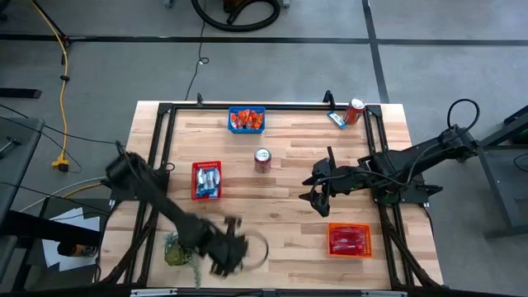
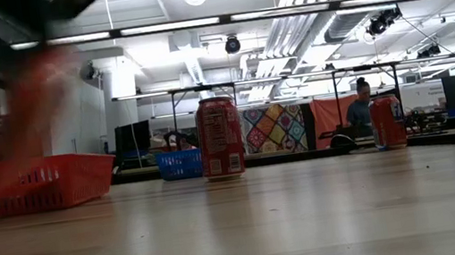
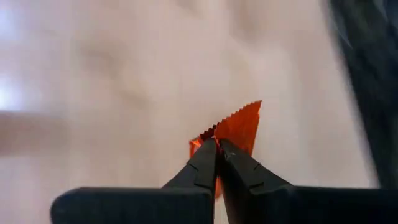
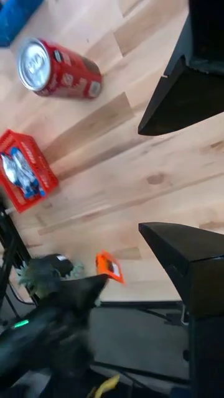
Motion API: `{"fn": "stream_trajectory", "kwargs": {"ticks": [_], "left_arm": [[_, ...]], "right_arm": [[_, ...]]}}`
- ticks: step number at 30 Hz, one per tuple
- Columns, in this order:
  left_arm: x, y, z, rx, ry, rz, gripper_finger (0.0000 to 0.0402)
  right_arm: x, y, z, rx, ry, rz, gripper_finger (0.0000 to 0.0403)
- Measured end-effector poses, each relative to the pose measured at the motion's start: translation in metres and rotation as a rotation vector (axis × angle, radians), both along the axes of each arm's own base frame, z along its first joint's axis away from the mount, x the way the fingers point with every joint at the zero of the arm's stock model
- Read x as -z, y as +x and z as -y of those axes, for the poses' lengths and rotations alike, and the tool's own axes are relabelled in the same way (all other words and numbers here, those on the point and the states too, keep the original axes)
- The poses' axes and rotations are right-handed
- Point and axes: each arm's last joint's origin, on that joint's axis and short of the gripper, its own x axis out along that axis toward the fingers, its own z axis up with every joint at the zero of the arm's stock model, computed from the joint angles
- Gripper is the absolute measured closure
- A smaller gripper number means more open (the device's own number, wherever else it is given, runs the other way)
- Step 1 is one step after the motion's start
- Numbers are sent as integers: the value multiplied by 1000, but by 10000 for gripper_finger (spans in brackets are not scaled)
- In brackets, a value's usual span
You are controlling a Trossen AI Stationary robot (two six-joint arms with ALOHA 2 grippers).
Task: Sort candy
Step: Put the orange chocolate into the blue bin
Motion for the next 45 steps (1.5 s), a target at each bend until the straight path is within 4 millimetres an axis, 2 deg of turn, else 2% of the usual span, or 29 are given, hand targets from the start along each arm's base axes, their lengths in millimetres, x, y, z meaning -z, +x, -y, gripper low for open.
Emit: {"fn": "stream_trajectory", "kwargs": {"ticks": [3, 6, 8, 10, 13, 16, 22, 26, 29, 33, 38, 42, 45], "left_arm": [[-50, -1, -40, -195, 80, 218, 401], [-97, -17, -80, -451, 150, 464, 401], [-116, -34, -102, -609, 179, 590, 401], [-123, -52, -120, -734, 188, 683, 401], [-123, -77, -140, -910, 138, 797, 401], [-115, -94, -155, -1056, 26, 872, 401], [-98, -101, -172, -1173, -61, 910, 401], [-98, -92, -192, -1137, 32, 852, 401], [-101, -83, -215, -1029, 67, 768, 401], [-104, -75, -240, -835, -72, 687, 401], [-96, -77, -242, -743, -268, 532, 399], [-80, -91, -230, -770, -254, 311, 381], [-72, -101, -221, -849, -202, 215, 355]], "right_arm": [[0, 0, 1, 20, -14, 5, 167], [0, 0, 1, 23, -16, 6, 167], [0, 0, 1, 25, -13, 5, 167], [0, 0, 1, 25, -13, 6, 167], [0, 0, 1, 25, -13, 6, 167], [0, 0, 1, 38, -31, 11, 167], [-6, 4, 3, 109, -54, 90, 167], [-16, 11, 6, 130, -57, 204, 167], [-24, 17, 14, 163, -44, 286, 167], [-30, 22, 26, 223, -20, 357, 167], [-30, 23, 34, 284, 43, 365, 167], [-28, 23, 35, 311, 79, 343, 167], [-25, 22, 35, 300, 54, 315, 167]]}}
